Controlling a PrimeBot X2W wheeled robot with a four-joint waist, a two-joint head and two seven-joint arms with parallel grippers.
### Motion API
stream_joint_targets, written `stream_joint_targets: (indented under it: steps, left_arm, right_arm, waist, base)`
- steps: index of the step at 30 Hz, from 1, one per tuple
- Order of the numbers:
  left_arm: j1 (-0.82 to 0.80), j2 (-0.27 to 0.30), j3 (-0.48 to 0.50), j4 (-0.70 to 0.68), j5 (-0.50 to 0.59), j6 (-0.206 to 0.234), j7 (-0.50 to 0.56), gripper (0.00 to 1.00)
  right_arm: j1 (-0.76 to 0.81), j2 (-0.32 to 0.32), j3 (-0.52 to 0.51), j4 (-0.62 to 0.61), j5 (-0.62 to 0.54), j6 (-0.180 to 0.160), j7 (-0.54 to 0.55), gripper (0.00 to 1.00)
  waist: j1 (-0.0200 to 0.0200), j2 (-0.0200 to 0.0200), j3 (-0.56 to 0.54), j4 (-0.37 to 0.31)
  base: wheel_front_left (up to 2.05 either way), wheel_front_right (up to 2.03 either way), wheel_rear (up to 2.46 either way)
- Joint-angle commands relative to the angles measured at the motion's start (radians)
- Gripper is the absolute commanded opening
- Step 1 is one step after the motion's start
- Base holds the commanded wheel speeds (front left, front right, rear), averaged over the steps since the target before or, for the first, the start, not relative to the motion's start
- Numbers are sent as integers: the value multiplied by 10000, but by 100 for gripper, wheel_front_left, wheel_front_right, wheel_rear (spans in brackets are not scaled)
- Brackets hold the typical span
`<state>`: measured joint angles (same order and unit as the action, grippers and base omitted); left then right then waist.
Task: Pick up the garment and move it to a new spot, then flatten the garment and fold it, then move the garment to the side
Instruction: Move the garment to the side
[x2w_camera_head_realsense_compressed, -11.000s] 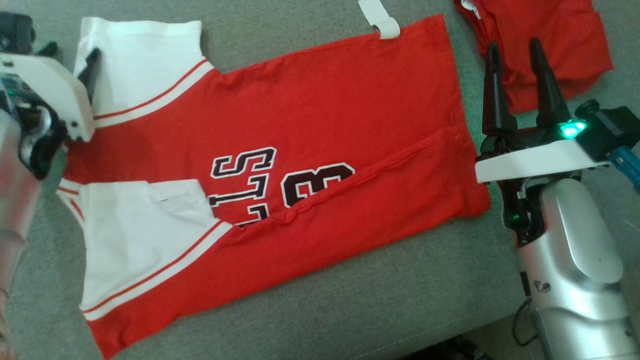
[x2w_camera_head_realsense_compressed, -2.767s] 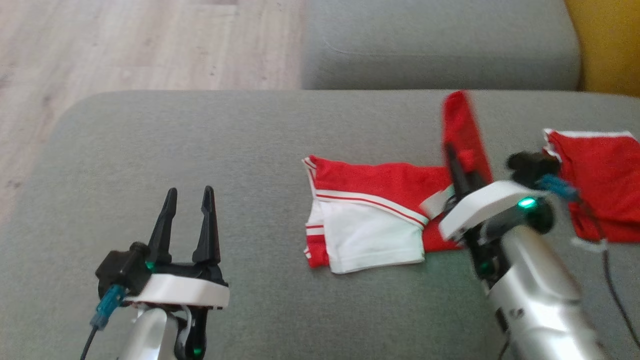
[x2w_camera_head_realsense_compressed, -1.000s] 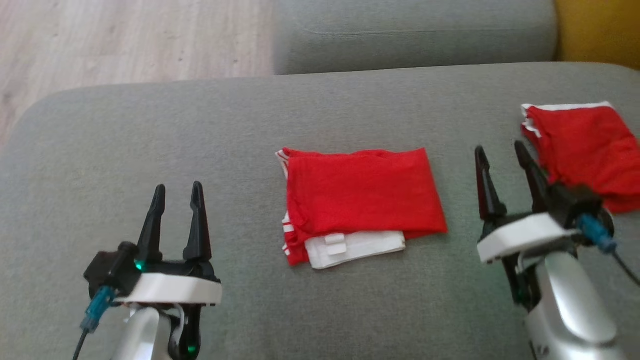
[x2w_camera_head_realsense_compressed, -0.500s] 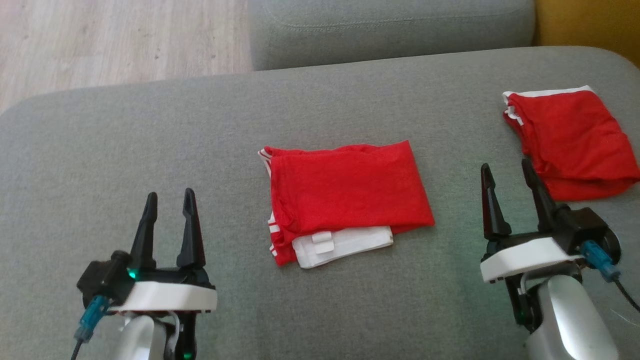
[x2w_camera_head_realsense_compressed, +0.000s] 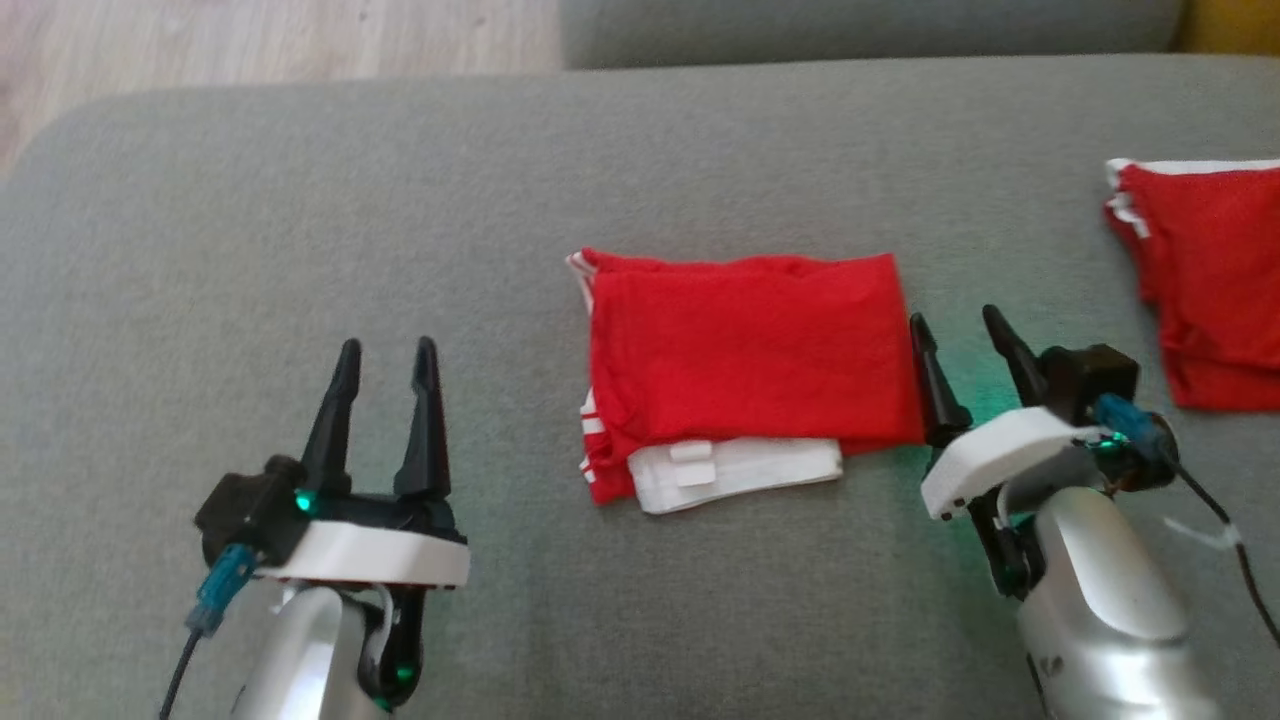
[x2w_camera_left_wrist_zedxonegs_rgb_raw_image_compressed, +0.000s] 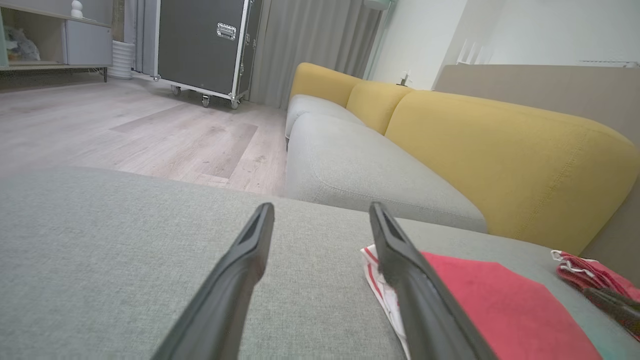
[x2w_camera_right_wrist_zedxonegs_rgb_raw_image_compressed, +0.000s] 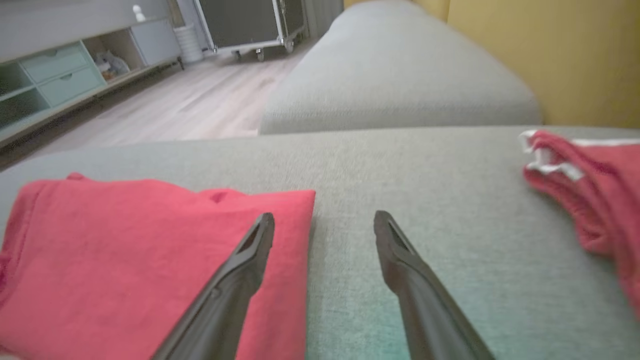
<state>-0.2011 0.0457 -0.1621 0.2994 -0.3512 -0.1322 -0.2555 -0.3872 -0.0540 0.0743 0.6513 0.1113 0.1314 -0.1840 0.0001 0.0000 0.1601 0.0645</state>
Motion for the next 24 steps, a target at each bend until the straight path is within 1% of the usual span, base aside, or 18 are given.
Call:
stream_joint_targets:
  steps: [1, 7, 10, 11, 12, 13, 14, 19, 24]
  left_arm:
    - [-460, 46, 210, -231, -49, 15, -63, 100]
    - [-662, 46, 77, -132, -101, 15, -63, 100]
    - [-692, 46, 80, -93, -103, 15, -63, 100]
    - [-690, 46, 84, -78, -103, 15, -63, 100]
    - [-679, 46, 96, -65, -97, 15, -63, 100]
    - [-663, 46, 113, -54, -90, 15, -63, 100]
    - [-643, 46, 134, -46, -81, 15, -63, 100]
    - [-514, 45, 193, -107, -39, 15, -63, 100]
    - [-357, 45, 168, -229, -49, 15, -63, 100]
  right_arm:
    - [-425, 36, 285, 27, 109, -7, 117, 100]
    - [-1066, 37, 749, 1689, 656, -7, 951, 100]
    - [-1272, 37, 1039, 2335, 824, -7, 1113, 100]
    - [-1328, 37, 1125, 2503, 871, -7, 1092, 95]
    - [-1376, 37, 1196, 2647, 924, -7, 1031, 47]
    - [-1444, 37, 1244, 2757, 923, -7, 906, 2]
    - [-1514, 37, 1274, 2850, 881, -7, 747, 0]
    - [-1881, 26, 1342, 3147, 332, -7, -54, 0]
    - [-2071, -267, 1523, 2977, -276, -7, -490, 0]
  waist:
    - [-1, 0, 233, 250]
    - [-1, 0, 423, 581]
    - [-1, 0, 399, 642]
    - [-1, 0, 374, 646]
    - [-1, 0, 338, 641]
    - [-1, 0, 299, 622]
    - [-1, 0, 255, 590]
    - [-1, 0, -28, 292]
    - [-1, 0, -334, -109]
  base:
    - [0, 0, 0]
    - [0, 0, 0]
    - [0, 0, 0]
    - [0, 0, 0]
    - [0, 0, 0]
    - [0, 0, 0]
    - [0, 0, 0]
    - [0, 0, 0]
    - [0, 0, 0]
